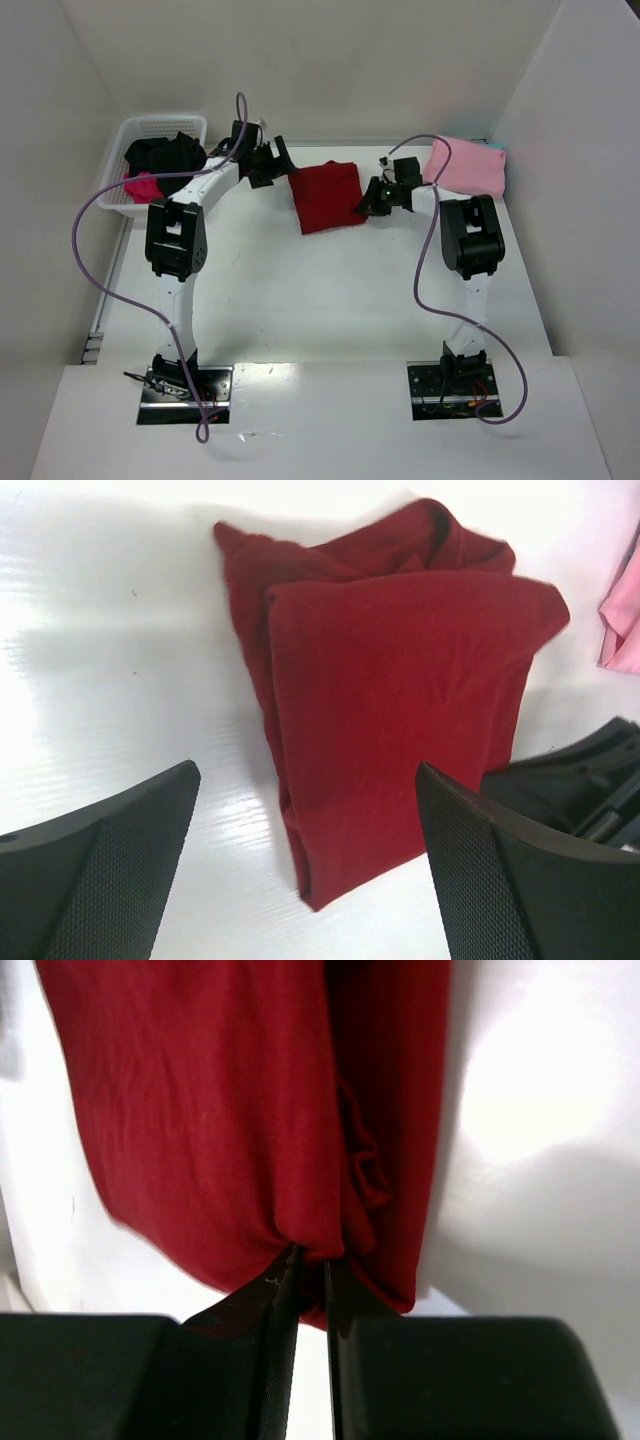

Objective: Fold and stack the t-shirts
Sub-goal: Fold the long partially folded tshirt into a neat square, then smooth out wrinkles on the folded tshirt, then put the neatly folded tshirt into the corner of the board with the right arm

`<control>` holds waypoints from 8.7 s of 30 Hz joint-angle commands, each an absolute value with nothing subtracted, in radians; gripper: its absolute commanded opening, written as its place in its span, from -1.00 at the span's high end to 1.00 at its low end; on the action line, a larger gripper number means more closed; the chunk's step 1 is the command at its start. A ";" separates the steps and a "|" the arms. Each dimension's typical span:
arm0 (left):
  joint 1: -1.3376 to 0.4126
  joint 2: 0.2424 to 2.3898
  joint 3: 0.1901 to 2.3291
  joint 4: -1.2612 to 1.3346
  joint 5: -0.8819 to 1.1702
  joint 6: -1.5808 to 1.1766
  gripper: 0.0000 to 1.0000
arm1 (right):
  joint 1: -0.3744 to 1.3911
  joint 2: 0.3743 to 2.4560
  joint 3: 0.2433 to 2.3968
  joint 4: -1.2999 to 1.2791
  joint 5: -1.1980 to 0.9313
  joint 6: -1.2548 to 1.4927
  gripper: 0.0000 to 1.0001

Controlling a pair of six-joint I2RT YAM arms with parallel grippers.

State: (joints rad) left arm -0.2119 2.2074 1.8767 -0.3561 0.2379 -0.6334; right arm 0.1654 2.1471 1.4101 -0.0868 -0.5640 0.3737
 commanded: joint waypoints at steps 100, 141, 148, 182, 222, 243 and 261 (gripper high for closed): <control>-0.508 2.091 1.580 -0.157 0.514 -0.641 0.77 | 0.152 2.019 1.413 0.123 -0.624 0.640 1.00; -0.517 2.194 1.563 -0.093 0.563 -0.694 0.80 | 0.150 2.139 1.583 -0.066 -0.522 0.486 1.00; -0.456 1.941 1.563 -0.210 0.655 -0.638 0.55 | 0.141 1.944 1.601 -0.110 -0.457 0.465 1.00; -0.158 2.141 1.672 -0.331 0.356 -0.333 -0.84 | 0.376 2.017 1.387 -0.265 -0.140 0.537 1.00; -0.137 2.158 1.626 -0.285 0.686 -0.316 -0.98 | 0.203 2.096 1.666 -0.400 -0.158 0.387 -0.13; -0.146 2.028 1.612 -0.316 0.618 -0.356 -0.98 | 0.117 2.132 1.493 -0.114 -0.724 0.322 -0.99; -0.146 1.999 1.583 -0.325 0.609 -0.365 -0.98 | 0.136 2.296 1.577 -0.106 -0.723 0.331 -0.99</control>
State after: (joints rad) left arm -0.1413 2.0460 1.5963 -0.3336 0.6052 -0.3485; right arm 0.1184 2.2417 1.5581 -0.1036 -0.7433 0.3500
